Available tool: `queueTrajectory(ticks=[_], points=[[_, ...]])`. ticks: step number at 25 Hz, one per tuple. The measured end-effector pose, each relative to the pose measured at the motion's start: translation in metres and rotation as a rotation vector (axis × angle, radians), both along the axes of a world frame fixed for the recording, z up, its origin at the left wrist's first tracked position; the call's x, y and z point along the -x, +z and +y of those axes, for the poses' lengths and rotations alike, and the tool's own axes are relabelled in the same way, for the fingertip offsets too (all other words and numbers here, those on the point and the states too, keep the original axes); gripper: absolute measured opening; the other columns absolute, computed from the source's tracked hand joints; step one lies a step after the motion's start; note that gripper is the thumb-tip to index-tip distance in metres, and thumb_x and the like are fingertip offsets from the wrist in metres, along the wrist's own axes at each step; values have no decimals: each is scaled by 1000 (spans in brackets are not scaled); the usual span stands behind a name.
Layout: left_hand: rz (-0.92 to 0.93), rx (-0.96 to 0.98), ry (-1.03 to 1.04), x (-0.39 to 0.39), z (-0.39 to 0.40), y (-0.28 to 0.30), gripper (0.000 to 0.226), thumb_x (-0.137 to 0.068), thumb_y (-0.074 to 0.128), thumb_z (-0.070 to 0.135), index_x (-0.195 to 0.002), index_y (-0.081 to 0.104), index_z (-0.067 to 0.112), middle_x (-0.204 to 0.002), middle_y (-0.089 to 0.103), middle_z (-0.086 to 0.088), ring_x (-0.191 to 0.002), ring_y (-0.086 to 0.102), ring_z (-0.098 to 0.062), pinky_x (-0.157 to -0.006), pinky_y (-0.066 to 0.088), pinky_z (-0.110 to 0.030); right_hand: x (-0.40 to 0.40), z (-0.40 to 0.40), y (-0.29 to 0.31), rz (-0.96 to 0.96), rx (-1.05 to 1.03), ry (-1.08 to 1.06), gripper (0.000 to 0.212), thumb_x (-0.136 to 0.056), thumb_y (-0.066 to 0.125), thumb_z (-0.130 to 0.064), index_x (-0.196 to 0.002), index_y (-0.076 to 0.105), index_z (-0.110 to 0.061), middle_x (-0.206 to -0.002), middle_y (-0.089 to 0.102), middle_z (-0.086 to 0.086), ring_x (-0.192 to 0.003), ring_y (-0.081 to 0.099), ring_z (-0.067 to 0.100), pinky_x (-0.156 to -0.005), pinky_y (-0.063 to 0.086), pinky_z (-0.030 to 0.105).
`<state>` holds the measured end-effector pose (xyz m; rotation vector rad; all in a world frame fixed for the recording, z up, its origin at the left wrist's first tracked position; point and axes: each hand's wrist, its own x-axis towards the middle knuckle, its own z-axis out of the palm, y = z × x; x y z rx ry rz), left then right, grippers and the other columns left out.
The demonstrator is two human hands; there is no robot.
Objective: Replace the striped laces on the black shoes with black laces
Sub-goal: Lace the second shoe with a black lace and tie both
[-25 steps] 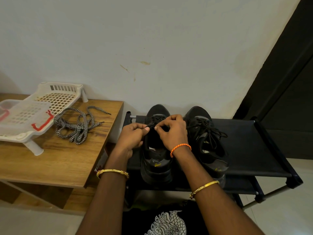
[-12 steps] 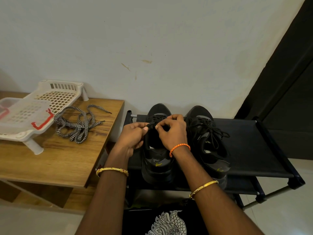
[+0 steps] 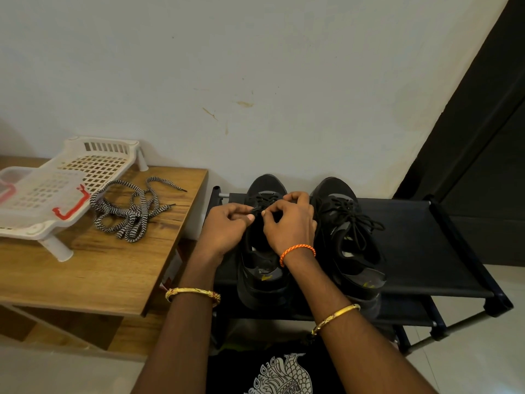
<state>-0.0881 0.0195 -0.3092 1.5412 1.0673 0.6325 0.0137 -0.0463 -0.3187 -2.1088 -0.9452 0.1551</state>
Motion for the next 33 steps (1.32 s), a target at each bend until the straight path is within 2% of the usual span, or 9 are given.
queueTrajectory(ticks=[4,8,11,14,19,21,24,29,33], points=[[177,-299,84,-3,-8,-2,9,-83,70,18,-85,65,25,-69,61,12,-69,58,1,-59,40,-12,-7,-1,5,240,-54,37,13,-80,70,-23,-68,66,-22,-110,42,-6,-115,46,18,-97,39,41],[163,-312,101,-5,-9,-3,8,-81,71,18,-86,67,23,-72,62,11,-71,58,0,-61,41,-11,-4,-3,6,344,-97,7,31,-79,72,-23,-55,56,-34,-102,42,-12,-113,47,17,-97,36,36],[111,-273,100,-3,-9,-3,9,-81,71,16,-89,69,20,-73,63,8,-71,59,-1,-61,45,-11,0,-2,4,281,-50,-38,21,-80,70,-28,-61,60,-32,-105,43,-13,-113,43,14,-88,24,29],[66,-229,117,-3,-10,-3,9,-82,70,13,-88,69,19,-70,63,9,-65,59,2,-54,45,-6,1,0,6,202,29,-32,14,-81,67,-31,-68,61,-30,-110,44,-9,-115,41,16,-92,25,34],[6,-196,121,-4,-12,-4,9,-83,70,11,-91,69,15,-72,64,4,-68,60,-2,-59,47,-10,7,-2,6,53,87,-51,10,-84,62,-34,-76,65,-28,-119,41,-4,-117,37,20,-96,25,39],[9,-208,98,-2,-14,-1,9,-82,70,10,-91,69,15,-74,65,3,-69,61,-3,-61,49,-9,7,-3,6,75,95,-40,12,-85,62,-33,-75,63,-27,-122,39,-3,-119,37,20,-98,26,40],[-90,-81,29,2,-13,2,13,-83,67,4,-93,71,13,-79,67,2,-69,65,1,-63,52,-12,5,-5,8,102,80,0,10,-86,63,-29,-77,65,-24,-128,37,-3,-123,35,20,-100,26,40],[-146,13,1,6,-13,2,18,-84,65,1,-97,69,12,-77,64,4,-60,60,11,-54,44,-4,6,-5,10,-240,111,107,8,-83,64,-24,-87,71,-20,-145,24,-2,-130,26,20,-106,17,42],[-150,-42,-13,3,-14,0,18,-82,68,1,-96,70,10,-80,66,2,-67,63,2,-61,49,-7,2,-3,7,-189,139,87,7,-81,68,-24,-86,71,-20,-142,26,-2,-129,27,21,-104,18,41]])
